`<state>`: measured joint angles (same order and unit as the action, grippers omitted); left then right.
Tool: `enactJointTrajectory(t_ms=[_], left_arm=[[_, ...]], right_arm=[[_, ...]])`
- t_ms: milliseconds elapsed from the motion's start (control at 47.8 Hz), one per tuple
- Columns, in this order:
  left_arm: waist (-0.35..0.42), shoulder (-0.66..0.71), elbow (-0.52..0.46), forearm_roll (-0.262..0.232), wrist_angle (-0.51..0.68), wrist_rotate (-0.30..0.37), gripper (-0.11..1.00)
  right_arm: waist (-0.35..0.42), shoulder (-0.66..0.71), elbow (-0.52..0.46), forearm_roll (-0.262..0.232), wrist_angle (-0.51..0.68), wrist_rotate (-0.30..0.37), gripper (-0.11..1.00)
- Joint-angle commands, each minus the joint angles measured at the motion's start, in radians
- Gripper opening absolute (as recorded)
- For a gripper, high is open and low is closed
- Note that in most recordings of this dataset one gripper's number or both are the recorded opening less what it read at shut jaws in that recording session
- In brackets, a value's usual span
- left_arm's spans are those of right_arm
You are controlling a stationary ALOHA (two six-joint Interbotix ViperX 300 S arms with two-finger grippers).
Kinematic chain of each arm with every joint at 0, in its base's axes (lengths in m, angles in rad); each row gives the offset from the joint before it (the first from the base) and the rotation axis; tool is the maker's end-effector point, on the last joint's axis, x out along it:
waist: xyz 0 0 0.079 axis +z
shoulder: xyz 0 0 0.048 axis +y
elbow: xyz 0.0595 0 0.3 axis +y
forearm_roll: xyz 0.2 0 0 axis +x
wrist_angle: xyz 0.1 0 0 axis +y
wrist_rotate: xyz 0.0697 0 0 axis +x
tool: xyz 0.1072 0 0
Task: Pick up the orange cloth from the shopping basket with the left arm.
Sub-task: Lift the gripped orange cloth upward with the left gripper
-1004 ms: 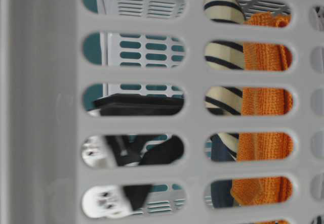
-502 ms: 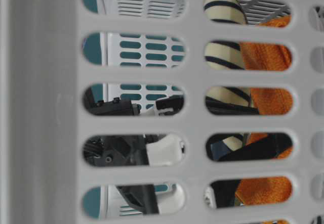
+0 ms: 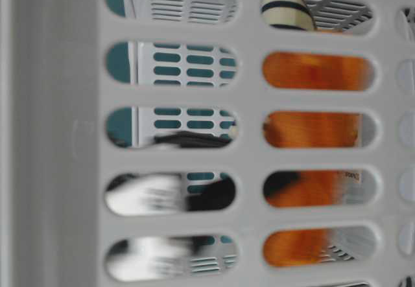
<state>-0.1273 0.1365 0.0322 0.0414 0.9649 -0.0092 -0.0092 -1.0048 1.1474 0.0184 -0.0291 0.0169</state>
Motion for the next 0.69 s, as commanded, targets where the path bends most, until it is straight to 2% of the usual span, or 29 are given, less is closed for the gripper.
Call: enactJointTrajectory(t_ms=[0,230,377,481,670], left_arm=[[0.015,-0.049,-0.117,0.003,0.077,-0.002,0.14],[0.048,-0.055,-0.422,0.003,0.327,-0.002,0.14],[0.058,-0.035,-0.557,0.003,0.460,-0.002,0.14],[0.061,-0.009,-0.598,0.003,0.525,-0.003,0.14],[0.064,-0.005,-0.594,0.003,0.517,-0.003,0.14]], right_arm=[[-0.005,-0.002,-0.008,0.003,-0.012,0.002,0.75],[-0.008,-0.014,-0.002,0.005,-0.012,0.002,0.75],[-0.009,-0.015,-0.002,0.005,-0.012,0.002,0.75],[-0.009,-0.015,-0.002,0.005,-0.018,0.002,0.75],[-0.009,-0.015,0.002,0.005,-0.026,0.002,0.75]])
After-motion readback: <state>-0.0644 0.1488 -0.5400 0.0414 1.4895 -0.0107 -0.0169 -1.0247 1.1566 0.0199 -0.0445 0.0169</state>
